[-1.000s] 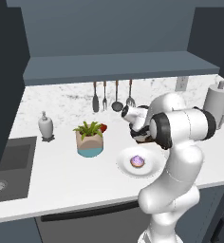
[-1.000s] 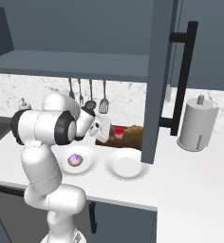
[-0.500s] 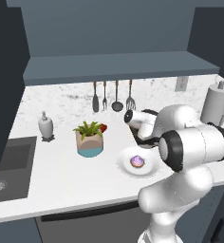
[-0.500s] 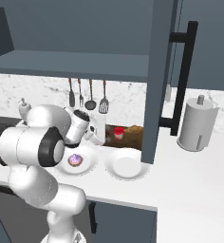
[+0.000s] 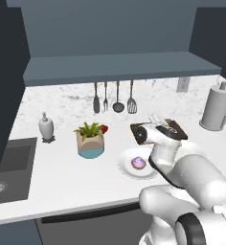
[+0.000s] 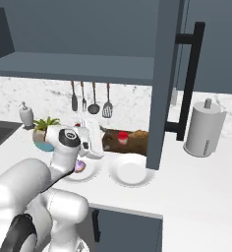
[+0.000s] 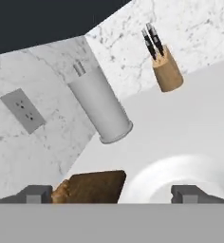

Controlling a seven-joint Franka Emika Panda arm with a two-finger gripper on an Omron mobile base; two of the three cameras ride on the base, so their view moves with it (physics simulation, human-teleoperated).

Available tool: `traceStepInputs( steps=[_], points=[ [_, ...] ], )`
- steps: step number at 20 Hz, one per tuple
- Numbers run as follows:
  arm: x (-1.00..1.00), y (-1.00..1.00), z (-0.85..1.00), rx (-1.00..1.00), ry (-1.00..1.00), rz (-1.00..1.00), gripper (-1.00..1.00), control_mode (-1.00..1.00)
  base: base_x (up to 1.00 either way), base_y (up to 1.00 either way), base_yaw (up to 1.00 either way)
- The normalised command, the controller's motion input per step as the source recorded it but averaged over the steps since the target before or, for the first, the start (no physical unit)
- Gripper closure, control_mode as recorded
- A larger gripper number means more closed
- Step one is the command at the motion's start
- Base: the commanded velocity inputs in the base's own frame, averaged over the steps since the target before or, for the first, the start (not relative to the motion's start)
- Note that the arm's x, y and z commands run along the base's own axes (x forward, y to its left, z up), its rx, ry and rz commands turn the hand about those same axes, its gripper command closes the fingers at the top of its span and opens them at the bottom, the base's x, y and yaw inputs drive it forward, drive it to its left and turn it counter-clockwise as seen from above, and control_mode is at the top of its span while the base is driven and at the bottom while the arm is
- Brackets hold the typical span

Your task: From the different types of pastries on the counter, select a croissant and place it on the cutting board. Then retrieve a jar of jam from the cabinet and place it alongside the croissant on the cutting board.

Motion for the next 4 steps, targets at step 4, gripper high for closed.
traceStepInputs(
  steps=[4],
  points=[
    [-1.0,0.0,0.21,-0.02,-0.59,0.03,-1.0,-1.0,0.0,0.0,0.0]
  ],
)
